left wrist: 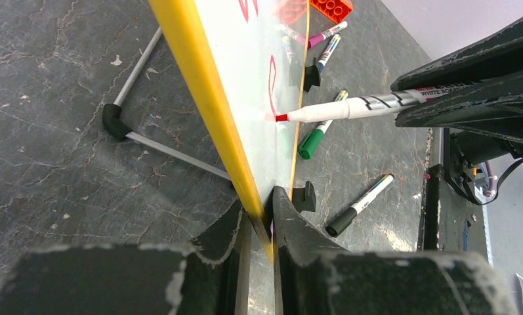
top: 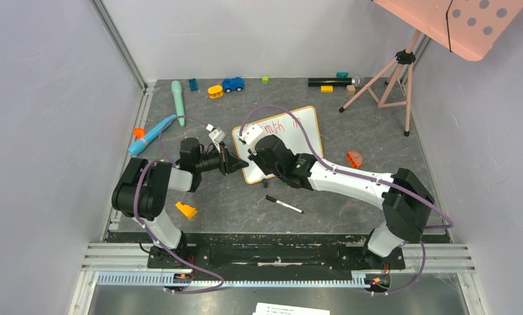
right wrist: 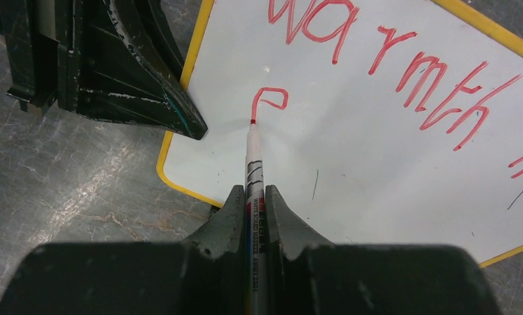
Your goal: Write a sentence on the whiteboard
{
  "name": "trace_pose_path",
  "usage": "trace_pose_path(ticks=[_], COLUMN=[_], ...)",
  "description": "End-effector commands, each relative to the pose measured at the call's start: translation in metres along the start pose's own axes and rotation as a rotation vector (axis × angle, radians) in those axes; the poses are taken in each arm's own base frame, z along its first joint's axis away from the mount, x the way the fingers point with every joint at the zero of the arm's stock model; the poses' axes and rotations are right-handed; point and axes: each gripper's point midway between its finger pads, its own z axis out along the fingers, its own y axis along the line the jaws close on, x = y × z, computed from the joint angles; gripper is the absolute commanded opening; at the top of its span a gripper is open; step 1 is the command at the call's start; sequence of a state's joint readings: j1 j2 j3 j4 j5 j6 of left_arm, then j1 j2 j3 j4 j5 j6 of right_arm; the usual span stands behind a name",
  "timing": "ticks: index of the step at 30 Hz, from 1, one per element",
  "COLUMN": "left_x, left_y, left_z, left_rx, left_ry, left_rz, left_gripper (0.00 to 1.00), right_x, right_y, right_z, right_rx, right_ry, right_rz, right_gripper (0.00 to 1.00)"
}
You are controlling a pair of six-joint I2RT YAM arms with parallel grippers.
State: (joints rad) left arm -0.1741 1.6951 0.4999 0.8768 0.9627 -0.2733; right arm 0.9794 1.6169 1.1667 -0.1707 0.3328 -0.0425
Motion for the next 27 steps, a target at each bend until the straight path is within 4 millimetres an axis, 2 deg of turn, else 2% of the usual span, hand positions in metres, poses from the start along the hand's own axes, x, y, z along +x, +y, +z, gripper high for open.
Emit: trace_pose_path(ticks=[1, 13, 22, 27], left_x=[-0.009, -0.01, -0.009, -0.009], left_y=[0.016, 0.016, 0.017, 0.016], left_z=[0.001, 0.001, 0.001, 0.001], left_rx=[-0.067, -0.068, -0.069, -0.069], left_ry=[-0.031, -0.032, -0.031, -0.031], left_rz=[0.071, 0.072, 0.07, 0.071], left_gripper=[0.02, 0.02, 0.02, 0.02], right_x=[-0.002, -0.014, -0.042, -0.039], right_y=[-0.008, -0.023, -0.017, -0.024], right_z=[-0.006, -0.014, -0.035, -0.035], right_rx=[0.028, 0.09, 0.007, 0.037], right_ry=[-0.017, -0.046, -0.181, -0.168], right_rz=[0.016, 0.042, 0.075, 0.079], right_gripper=[0.0, 0.0, 0.0, 0.0])
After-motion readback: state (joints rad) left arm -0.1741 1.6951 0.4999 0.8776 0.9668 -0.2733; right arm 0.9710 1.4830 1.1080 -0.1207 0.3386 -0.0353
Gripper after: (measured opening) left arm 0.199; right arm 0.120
